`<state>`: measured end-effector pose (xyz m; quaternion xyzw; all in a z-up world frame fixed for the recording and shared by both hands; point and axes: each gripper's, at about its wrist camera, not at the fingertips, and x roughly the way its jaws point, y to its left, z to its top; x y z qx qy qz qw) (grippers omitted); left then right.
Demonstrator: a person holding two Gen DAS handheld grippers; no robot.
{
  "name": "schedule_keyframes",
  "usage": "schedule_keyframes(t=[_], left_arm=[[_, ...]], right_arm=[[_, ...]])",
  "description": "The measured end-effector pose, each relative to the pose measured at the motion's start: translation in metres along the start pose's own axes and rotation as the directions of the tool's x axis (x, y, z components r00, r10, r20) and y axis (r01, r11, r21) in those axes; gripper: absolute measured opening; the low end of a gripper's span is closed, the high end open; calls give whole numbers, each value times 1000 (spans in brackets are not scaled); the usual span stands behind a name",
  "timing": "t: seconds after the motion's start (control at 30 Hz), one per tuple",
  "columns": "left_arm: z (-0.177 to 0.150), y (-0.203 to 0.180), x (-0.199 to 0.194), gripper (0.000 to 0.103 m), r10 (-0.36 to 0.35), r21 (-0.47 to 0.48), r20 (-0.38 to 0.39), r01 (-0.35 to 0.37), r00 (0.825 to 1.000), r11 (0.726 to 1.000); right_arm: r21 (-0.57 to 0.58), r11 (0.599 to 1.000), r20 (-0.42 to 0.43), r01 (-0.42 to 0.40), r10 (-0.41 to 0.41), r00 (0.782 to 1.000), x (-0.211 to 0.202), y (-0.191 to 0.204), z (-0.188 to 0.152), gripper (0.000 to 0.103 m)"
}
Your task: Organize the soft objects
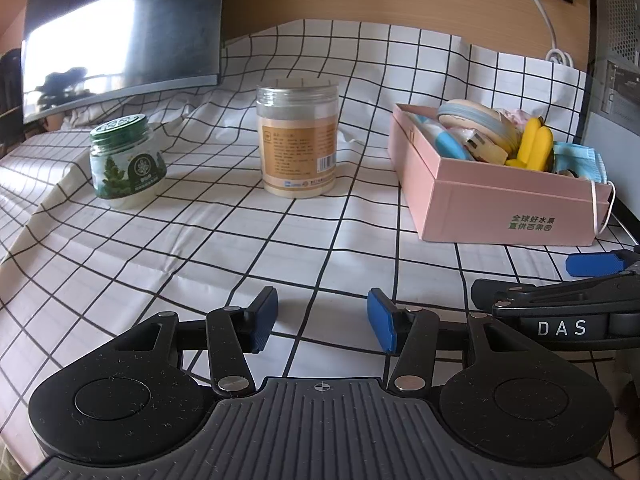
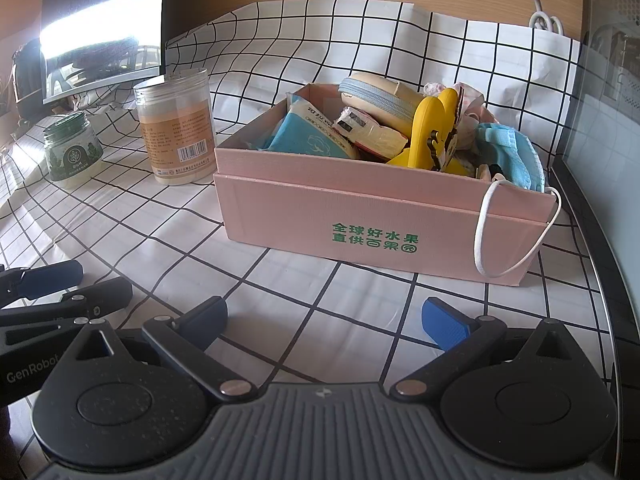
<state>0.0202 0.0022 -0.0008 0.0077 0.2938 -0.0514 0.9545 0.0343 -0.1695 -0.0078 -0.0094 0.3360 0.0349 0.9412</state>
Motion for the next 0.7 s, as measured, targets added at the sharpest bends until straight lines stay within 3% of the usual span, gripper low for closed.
schedule_keyframes(t=[0.7], left_arm=[[1,2,1,55,-7,-1,-1,7,1000,1000]], right_arm=[[0,1000,0,0,0,1000,0,0,0,103]])
